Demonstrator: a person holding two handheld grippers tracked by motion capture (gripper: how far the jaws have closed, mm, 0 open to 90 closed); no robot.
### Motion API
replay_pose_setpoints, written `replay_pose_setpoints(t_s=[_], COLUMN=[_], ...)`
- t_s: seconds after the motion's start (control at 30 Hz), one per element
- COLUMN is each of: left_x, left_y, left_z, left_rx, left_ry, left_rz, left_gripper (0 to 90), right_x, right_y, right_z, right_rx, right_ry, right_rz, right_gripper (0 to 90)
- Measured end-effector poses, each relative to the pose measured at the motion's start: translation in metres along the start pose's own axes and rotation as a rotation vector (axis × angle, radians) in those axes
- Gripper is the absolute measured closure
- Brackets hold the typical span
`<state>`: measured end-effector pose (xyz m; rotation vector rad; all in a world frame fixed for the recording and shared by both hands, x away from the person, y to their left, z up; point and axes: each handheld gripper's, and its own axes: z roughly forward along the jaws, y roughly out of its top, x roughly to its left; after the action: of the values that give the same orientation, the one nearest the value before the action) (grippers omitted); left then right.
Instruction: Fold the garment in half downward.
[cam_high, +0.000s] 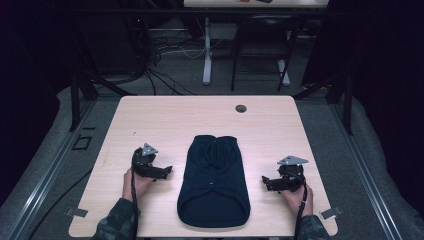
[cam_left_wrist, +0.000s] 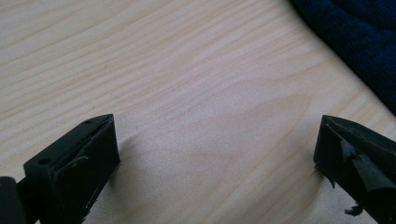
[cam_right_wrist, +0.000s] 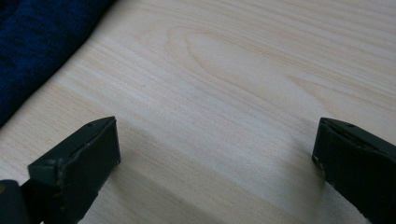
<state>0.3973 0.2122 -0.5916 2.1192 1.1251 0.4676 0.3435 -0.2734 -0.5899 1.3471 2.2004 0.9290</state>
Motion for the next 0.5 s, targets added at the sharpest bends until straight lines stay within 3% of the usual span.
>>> replay_pose_setpoints(t_s=[0.33, 0.5], left_x=[0.0001, 0.0017], left_y=[0.0004, 0.004], left_z=[-0.0001, 0.0011], left_rx=[0.003, -0.009], left_ry=[0.005, -0.001], left_rz=[-0.001, -0.015], left_gripper=[0.0, 5.8], right_x=[-0.0001, -0.0023], right_y=[0.0004, 0.0057], right_z=[0.0001, 0.0007], right_rx=[0.003, 0.043], right_ry=[-0.001, 0.01], right_rz=[-0.002, 0.001], right_gripper=[0.7, 0.0])
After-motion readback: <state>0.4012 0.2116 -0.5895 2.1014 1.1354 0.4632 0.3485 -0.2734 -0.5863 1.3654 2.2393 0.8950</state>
